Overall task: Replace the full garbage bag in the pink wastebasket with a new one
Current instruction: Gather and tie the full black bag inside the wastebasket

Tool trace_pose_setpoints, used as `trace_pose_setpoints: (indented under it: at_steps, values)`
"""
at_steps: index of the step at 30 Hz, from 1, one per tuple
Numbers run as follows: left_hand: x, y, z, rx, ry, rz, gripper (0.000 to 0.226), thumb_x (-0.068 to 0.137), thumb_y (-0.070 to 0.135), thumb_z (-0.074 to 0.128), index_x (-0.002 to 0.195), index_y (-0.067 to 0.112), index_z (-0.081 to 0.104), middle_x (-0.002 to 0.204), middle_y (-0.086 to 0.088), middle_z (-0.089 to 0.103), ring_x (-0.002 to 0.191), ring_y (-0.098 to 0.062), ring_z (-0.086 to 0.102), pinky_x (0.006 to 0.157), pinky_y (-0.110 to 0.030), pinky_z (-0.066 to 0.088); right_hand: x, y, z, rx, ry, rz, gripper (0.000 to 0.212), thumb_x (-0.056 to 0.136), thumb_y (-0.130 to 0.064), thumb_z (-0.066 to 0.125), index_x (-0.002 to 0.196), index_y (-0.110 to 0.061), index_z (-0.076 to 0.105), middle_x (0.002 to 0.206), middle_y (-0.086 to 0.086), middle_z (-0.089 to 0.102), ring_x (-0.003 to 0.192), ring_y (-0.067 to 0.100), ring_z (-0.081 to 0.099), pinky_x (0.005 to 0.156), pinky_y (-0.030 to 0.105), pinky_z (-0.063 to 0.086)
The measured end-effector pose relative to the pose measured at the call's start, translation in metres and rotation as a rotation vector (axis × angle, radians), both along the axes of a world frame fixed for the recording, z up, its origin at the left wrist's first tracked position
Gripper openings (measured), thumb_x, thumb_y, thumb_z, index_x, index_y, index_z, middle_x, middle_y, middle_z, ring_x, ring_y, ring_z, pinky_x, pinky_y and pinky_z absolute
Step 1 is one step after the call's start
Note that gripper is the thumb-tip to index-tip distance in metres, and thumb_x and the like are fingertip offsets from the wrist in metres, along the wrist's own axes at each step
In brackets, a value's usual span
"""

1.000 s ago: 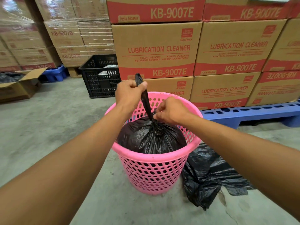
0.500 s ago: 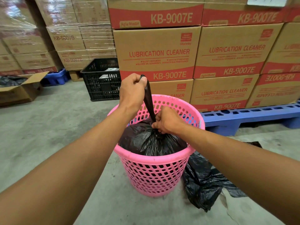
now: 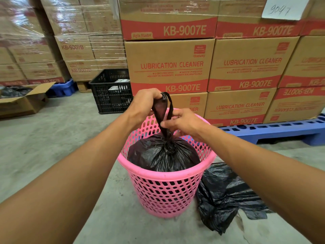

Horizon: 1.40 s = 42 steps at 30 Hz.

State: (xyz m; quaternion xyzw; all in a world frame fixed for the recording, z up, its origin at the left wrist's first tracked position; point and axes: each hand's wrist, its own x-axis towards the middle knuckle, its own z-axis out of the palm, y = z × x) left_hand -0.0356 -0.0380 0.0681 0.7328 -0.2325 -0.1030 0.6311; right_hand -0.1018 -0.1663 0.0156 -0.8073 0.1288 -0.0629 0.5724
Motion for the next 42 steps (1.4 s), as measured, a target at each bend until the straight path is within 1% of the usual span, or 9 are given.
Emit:
trace_pose_setpoints:
  at_steps: [2,7,11,15,19,23,27,32,42]
  values:
    - [0.002,0.003,0.002,0.008,0.028,0.017,0.024,0.083,0.011,0.049,0.062,0.021,0.055,0.063,0.003,0.054,0.061,-0.013,0.048,0.06,-0.027,0.039,-0.001,-0.001,0.014,0.086,-0.061,-0.032,0.006,0.081,-0.013,0.075,0.084,-0.016,0.07,0.072,0.0,0.062,0.066,0.013,0.055,0.059,0.026,0.045]
    - [0.015,0.011,0.003,0.037,0.075,0.054,0.024,0.085,0.003,0.05,0.07,0.013,0.065,0.066,-0.003,0.06,0.06,-0.014,0.055,0.06,-0.027,0.047,-0.009,-0.008,0.032,0.193,-0.063,-0.02,0.011,0.082,-0.009,0.061,0.072,-0.015,0.062,0.067,0.003,0.065,0.074,0.021,0.065,0.076,0.037,0.053]
    - [0.02,0.014,0.002,0.063,-0.019,0.026,0.031,0.097,0.002,0.042,0.081,0.011,0.066,0.081,-0.003,0.062,0.072,-0.017,0.056,0.071,-0.035,0.052,-0.011,0.007,0.034,-0.012,0.002,0.012,0.02,0.089,-0.031,0.064,0.077,-0.016,0.062,0.048,-0.006,0.048,0.053,0.014,0.054,0.062,0.029,0.047]
    - [0.029,0.02,-0.004,0.049,0.005,0.091,0.026,0.093,-0.003,0.044,0.088,0.013,0.065,0.084,-0.008,0.065,0.068,-0.014,0.059,0.069,-0.033,0.056,-0.002,0.021,0.057,0.151,-0.121,-0.129,0.026,0.096,-0.027,0.055,0.074,-0.013,0.059,0.054,0.0,0.047,0.046,0.015,0.047,0.061,0.031,0.046]
    - [0.035,0.044,-0.025,0.642,-0.347,0.301,0.038,0.087,0.004,0.045,0.119,0.014,0.064,0.124,-0.013,0.064,0.103,-0.03,0.063,0.087,-0.04,0.052,0.0,0.026,0.069,0.27,-0.127,-0.221,0.019,0.095,-0.016,0.051,0.079,-0.011,0.06,0.056,0.001,0.044,0.047,0.015,0.042,0.06,0.035,0.044]
    - [0.024,0.069,-0.064,1.038,-0.509,0.307,0.032,0.091,0.015,0.046,0.12,0.003,0.053,0.125,-0.021,0.049,0.111,-0.041,0.051,0.092,-0.049,0.048,0.001,0.03,0.072,0.271,-0.117,-0.262,0.016,0.094,-0.014,0.049,0.083,-0.012,0.06,0.056,0.0,0.047,0.048,0.016,0.044,0.057,0.031,0.045]
    - [0.015,0.072,-0.085,0.931,-0.398,0.247,0.039,0.093,0.007,0.046,0.13,-0.006,0.044,0.135,-0.018,0.041,0.113,-0.035,0.053,0.096,-0.041,0.047,0.004,0.032,0.074,0.305,-0.118,-0.277,0.016,0.096,-0.012,0.043,0.087,-0.012,0.056,0.059,0.002,0.047,0.051,0.017,0.043,0.059,0.031,0.04]
    - [0.01,0.07,-0.084,0.8,-0.396,0.375,0.039,0.085,-0.008,0.046,0.123,-0.007,0.054,0.122,-0.02,0.056,0.108,-0.036,0.058,0.087,-0.038,0.05,0.01,0.037,0.073,0.335,-0.108,-0.311,0.02,0.096,-0.009,0.036,0.092,-0.012,0.056,0.058,0.001,0.046,0.05,0.016,0.04,0.055,0.028,0.034]
    - [0.012,0.072,-0.092,0.713,-0.387,0.469,0.04,0.083,-0.006,0.048,0.122,-0.004,0.059,0.114,-0.019,0.06,0.101,-0.036,0.06,0.082,-0.04,0.052,0.022,0.041,0.089,0.3,-0.15,-0.392,0.028,0.093,-0.008,0.037,0.086,-0.013,0.064,0.058,-0.002,0.045,0.05,0.013,0.039,0.052,0.025,0.034]
